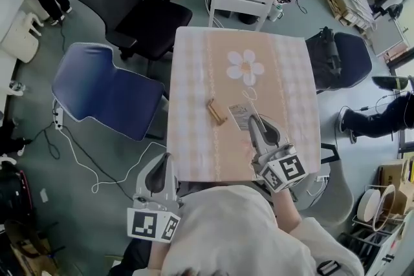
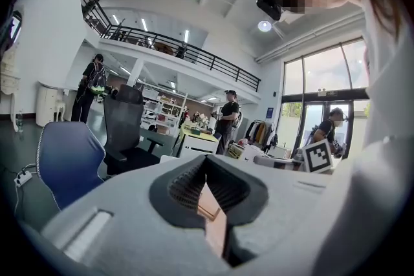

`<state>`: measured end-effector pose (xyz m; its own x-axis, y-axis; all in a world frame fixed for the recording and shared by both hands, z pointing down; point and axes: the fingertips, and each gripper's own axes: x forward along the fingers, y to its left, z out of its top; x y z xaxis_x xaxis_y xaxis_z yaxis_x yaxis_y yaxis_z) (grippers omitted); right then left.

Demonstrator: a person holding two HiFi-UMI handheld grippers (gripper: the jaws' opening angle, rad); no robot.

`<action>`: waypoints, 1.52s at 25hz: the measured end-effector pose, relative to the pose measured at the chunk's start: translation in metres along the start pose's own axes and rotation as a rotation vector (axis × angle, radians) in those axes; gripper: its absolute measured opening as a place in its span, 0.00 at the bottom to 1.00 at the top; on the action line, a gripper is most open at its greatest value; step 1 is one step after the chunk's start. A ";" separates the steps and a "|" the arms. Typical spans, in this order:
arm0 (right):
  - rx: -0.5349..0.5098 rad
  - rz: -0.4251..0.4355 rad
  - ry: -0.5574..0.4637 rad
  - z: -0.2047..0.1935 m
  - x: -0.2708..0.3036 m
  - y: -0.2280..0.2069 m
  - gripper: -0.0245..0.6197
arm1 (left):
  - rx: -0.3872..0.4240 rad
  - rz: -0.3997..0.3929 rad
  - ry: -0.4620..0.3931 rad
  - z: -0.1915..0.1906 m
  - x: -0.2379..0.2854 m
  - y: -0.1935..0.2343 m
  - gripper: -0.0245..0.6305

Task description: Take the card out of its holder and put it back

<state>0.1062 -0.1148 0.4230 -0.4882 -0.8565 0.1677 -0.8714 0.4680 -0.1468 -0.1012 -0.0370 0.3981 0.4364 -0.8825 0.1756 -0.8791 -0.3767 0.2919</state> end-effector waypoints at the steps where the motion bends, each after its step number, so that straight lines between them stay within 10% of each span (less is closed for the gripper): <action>1: 0.008 0.002 0.003 -0.004 0.008 -0.004 0.06 | -0.001 0.005 -0.001 0.001 -0.001 0.001 0.04; 38: -0.015 0.059 0.225 -0.082 0.102 -0.017 0.06 | -0.022 0.045 -0.008 0.001 0.000 0.014 0.04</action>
<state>0.0672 -0.1922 0.5226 -0.5354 -0.7579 0.3729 -0.8407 0.5206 -0.1490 -0.1137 -0.0428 0.4016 0.3952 -0.9004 0.1818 -0.8932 -0.3305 0.3050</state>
